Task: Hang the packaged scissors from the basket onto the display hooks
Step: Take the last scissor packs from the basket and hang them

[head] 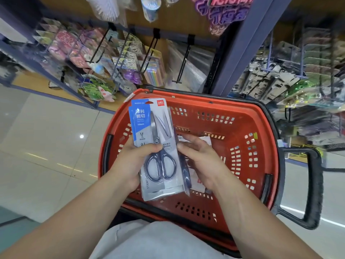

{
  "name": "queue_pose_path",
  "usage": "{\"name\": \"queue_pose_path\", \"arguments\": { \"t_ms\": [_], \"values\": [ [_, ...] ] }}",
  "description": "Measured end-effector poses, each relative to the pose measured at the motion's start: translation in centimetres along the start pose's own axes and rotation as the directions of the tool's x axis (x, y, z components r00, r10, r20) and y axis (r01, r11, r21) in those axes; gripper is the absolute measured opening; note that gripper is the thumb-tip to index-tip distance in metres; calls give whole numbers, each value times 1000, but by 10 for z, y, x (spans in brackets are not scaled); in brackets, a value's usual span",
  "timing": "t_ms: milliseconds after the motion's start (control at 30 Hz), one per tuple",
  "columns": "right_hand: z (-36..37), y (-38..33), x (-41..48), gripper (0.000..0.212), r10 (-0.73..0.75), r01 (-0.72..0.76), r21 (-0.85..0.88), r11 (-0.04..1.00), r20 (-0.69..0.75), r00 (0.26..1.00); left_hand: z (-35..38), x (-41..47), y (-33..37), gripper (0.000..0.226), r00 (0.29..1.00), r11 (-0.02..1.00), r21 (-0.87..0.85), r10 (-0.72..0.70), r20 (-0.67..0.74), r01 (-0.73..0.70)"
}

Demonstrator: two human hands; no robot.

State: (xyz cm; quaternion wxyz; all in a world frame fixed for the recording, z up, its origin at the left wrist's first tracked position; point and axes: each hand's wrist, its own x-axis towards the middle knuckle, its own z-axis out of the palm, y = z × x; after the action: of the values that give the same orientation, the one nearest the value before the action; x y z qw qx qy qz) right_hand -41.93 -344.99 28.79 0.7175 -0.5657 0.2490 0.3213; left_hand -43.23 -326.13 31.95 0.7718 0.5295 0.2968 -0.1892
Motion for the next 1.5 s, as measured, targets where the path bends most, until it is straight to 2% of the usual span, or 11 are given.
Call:
{"name": "queue_pose_path", "arguments": {
  "t_ms": [200, 433, 600, 733, 833, 967, 1100, 1167, 1267, 1400, 1500],
  "values": [
    [3, 0, -2, 53, 90, -95, 52, 994, 97, 991, -5, -6, 2, 60, 997, 1000, -3, -14, 74, 14],
    [-5, -6, 5, 18, -167, 162, -94, 982, -45, 985, -14, 1, -2, 47, 997, 996, 89, 27, -74, -20],
    [7, -9, 0, 13, -233, 227, -212, 950, -3, 972, -14, -6, -7, 58, 997, 998, -54, -44, -71, 40],
    [18, -2, 3, 9, -225, 227, -244, 943, 38, 974, -5, -10, -8, 37, 998, 994, -95, -52, -44, 48],
    [28, 5, 2, 21, -255, 262, -261, 929, 62, 965, -8, -6, -12, 54, 998, 998, -26, -56, -41, 55],
    [32, 20, 14, 47, -192, 199, -224, 954, 52, 980, -21, 6, -18, 59, 996, 996, 18, -85, -31, 86],
    [23, 27, 42, 29, -79, 93, -203, 975, 77, 994, -39, 28, -24, 63, 991, 994, -30, -110, -77, 108],
    [7, 29, 65, 23, -52, 42, -269, 962, -29, 998, -48, 43, -25, 61, 991, 996, -12, -86, -107, 85],
    [-40, 57, 113, 31, 8, -161, -585, 795, -254, 967, -60, 59, -24, 69, 993, 997, 50, -47, -104, 52],
    [-89, 118, 153, 49, 233, -283, -936, 208, -233, 944, -71, 67, -29, 62, 993, 995, 93, -10, -119, 21],
    [-93, 143, 161, 38, 282, -290, -938, 193, -230, 931, -81, 66, -34, 58, 991, 994, 108, -2, -133, 16]
  ]
}}
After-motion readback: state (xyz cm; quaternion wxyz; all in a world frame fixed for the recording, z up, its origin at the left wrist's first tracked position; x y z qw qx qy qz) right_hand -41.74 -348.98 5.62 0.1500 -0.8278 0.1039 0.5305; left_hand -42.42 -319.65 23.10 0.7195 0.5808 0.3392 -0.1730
